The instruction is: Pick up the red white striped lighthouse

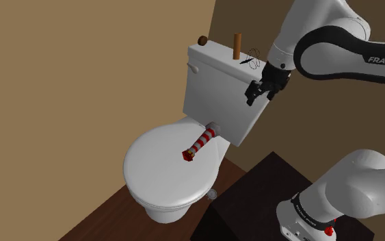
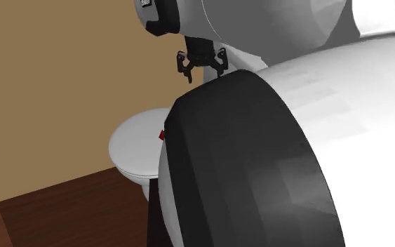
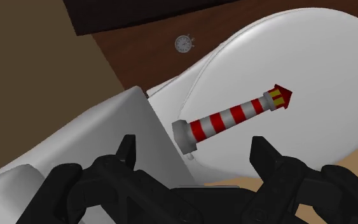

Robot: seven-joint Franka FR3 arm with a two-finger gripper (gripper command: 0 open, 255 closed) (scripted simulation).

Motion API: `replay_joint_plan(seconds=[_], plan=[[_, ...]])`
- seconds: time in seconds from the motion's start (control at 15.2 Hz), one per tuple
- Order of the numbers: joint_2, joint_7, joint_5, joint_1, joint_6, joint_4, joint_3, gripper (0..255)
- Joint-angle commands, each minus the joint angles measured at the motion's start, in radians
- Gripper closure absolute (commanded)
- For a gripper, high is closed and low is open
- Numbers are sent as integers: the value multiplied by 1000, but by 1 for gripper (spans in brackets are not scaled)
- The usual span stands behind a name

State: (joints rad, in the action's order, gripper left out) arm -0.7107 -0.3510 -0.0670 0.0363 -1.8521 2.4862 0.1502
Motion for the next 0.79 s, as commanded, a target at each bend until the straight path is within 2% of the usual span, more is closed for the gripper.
replay_joint_plan(seconds=[0.0, 0.4, 0.73], plan=[[36, -96, 22, 12, -64, 34, 36, 0], [203, -350, 57, 64, -261, 82, 125, 0], [387, -572, 48, 119, -426, 76, 197, 0]])
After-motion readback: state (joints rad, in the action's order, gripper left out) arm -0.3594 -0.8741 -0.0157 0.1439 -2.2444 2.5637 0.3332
